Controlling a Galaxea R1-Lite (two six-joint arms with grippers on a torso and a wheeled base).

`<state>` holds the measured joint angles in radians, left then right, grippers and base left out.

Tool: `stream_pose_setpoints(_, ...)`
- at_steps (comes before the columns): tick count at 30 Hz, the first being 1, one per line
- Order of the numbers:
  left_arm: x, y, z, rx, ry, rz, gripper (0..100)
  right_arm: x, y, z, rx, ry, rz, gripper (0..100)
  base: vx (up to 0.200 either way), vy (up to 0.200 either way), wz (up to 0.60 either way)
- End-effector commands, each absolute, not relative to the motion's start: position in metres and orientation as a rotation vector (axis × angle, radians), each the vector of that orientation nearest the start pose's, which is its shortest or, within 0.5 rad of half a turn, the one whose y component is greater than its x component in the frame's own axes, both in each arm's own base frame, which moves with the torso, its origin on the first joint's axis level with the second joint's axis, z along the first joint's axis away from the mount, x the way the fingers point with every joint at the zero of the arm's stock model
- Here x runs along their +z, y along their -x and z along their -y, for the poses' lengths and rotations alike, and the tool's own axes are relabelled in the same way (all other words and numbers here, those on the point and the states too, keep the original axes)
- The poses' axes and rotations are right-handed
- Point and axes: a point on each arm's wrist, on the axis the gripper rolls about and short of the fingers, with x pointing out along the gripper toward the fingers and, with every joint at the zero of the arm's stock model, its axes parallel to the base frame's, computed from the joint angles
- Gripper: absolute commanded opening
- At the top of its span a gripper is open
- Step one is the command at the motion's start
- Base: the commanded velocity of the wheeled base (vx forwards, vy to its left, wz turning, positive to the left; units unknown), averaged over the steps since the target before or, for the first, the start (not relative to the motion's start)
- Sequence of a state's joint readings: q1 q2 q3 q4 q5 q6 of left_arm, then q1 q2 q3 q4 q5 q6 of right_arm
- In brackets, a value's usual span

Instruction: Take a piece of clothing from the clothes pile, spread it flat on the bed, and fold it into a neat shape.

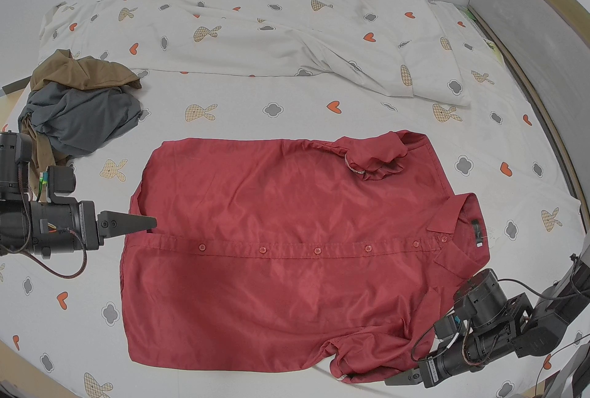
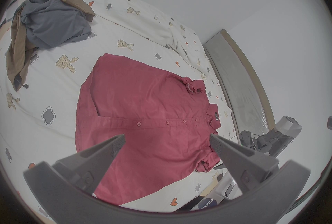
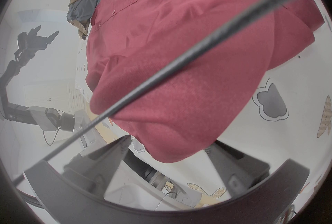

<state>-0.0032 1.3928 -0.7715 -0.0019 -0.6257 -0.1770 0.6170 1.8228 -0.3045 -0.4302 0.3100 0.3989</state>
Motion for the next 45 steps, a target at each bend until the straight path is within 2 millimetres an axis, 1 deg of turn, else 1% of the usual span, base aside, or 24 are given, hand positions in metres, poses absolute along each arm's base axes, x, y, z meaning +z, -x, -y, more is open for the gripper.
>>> stream_pose_setpoints(1,0.198,-0.213,0.014,-0.556,0.358,-0.653,100,0.026,-0.164,-0.125,0.586,-0.155,-1.277,0,0.000,0.000,0.00)
stream_pose_setpoints(5,0.198,-0.213,0.014,-0.555,0.360,-0.655,100,0.028,-0.164,-0.125,0.594,-0.163,-1.266,0,0.000,0.000,0.00)
stream_pose_setpoints(8,0.198,-0.213,0.014,-0.555,0.360,-0.655,100,0.039,-0.162,-0.123,0.609,-0.177,-1.223,0,0.000,0.000,0.00)
stream_pose_setpoints(9,0.198,-0.213,0.014,-0.555,0.360,-0.654,100,0.046,-0.161,-0.122,0.619,-0.186,-1.195,0,0.000,0.000,0.00)
stream_pose_setpoints(12,0.198,-0.213,0.014,-0.555,0.359,-0.652,100,0.057,-0.158,-0.118,0.619,-0.197,-1.170,0,0.000,0.000,0.00)
stream_pose_setpoints(13,0.198,-0.213,0.014,-0.555,0.360,-0.654,100,0.058,-0.157,-0.118,0.619,-0.196,-1.171,0,0.000,0.000,0.00)
stream_pose_setpoints(14,0.198,-0.213,0.014,-0.555,0.360,-0.654,100,0.063,-0.158,-0.117,0.617,-0.202,-1.165,0,0.000,0.000,0.00)
stream_pose_setpoints(15,0.198,-0.213,0.014,-0.556,0.358,-0.653,100,0.071,-0.161,-0.114,0.604,-0.217,-1.159,0,0.000,0.000,0.00)
stream_pose_setpoints(17,0.198,-0.213,0.014,-0.556,0.358,-0.653,100,0.078,-0.163,-0.110,0.594,-0.243,-1.144,0,0.000,0.000,0.00)
stream_pose_setpoints(20,0.198,-0.213,0.014,-0.555,0.360,-0.654,100,0.097,-0.170,-0.107,0.601,-0.314,-1.068,0,0.000,0.000,0.00)
stream_pose_setpoints(23,0.198,-0.213,0.014,-0.555,0.360,-0.654,100,0.116,-0.174,-0.106,0.620,-0.353,-0.998,0,0.000,0.000,0.00)
stream_pose_setpoints(24,0.198,-0.213,0.014,-0.555,0.359,-0.652,100,0.118,-0.176,-0.107,0.621,-0.358,-0.990,0,0.000,0.000,0.00)
stream_pose_setpoints(25,0.198,-0.213,0.014,-0.555,0.360,-0.654,100,0.126,-0.179,-0.108,0.629,-0.364,-0.964,0,0.000,0.000,0.00)
stream_pose_setpoints(28,0.198,-0.213,0.014,-0.555,0.360,-0.654,100,0.135,-0.187,-0.110,0.636,-0.373,-0.941,0,0.000,0.000,0.00)
stream_pose_setpoints(30,0.198,-0.213,0.014,-0.555,0.359,-0.652,100,0.142,-0.196,-0.113,0.635,-0.381,-0.913,0,0.000,0.000,0.00)
stream_pose_setpoints(31,0.198,-0.213,0.014,-0.555,0.359,-0.652,100,0.141,-0.198,-0.113,0.631,-0.381,-0.914,0,0.000,0.000,0.00)
stream_pose_setpoints(33,0.198,-0.213,0.014,-0.556,0.358,-0.652,100,0.129,-0.214,-0.119,0.604,-0.379,-0.957,0,0.000,0.000,0.00)
stream_pose_setpoints(35,0.198,-0.213,0.014,-0.556,0.358,-0.652,100,0.123,-0.220,-0.122,0.591,-0.375,-0.980,0,0.000,0.000,0.00)
stream_pose_setpoints(37,0.199,-0.212,0.014,-0.555,0.359,-0.651,100,0.111,-0.233,-0.126,0.565,-0.372,-1.017,0,0.000,0.000,0.00)
stream_pose_setpoints(40,0.199,-0.212,0.014,-0.555,0.359,-0.651,100,0.099,-0.247,-0.124,0.530,-0.377,-1.042,0,0.000,0.000,0.00)
stream_pose_setpoints(41,0.198,-0.213,0.014,-0.555,0.359,-0.651,100,0.098,-0.249,-0.124,0.525,-0.377,-1.046,0,0.000,0.000,0.00)
stream_pose_setpoints(43,0.198,-0.213,0.014,-0.555,0.360,-0.654,100,0.093,-0.260,-0.122,0.504,-0.387,-1.050,0,0.000,0.000,0.00)
stream_pose_setpoints(45,0.198,-0.213,0.014,-0.555,0.360,-0.654,100,0.093,-0.267,-0.120,0.494,-0.394,-1.039,0,0.000,0.000,0.00)
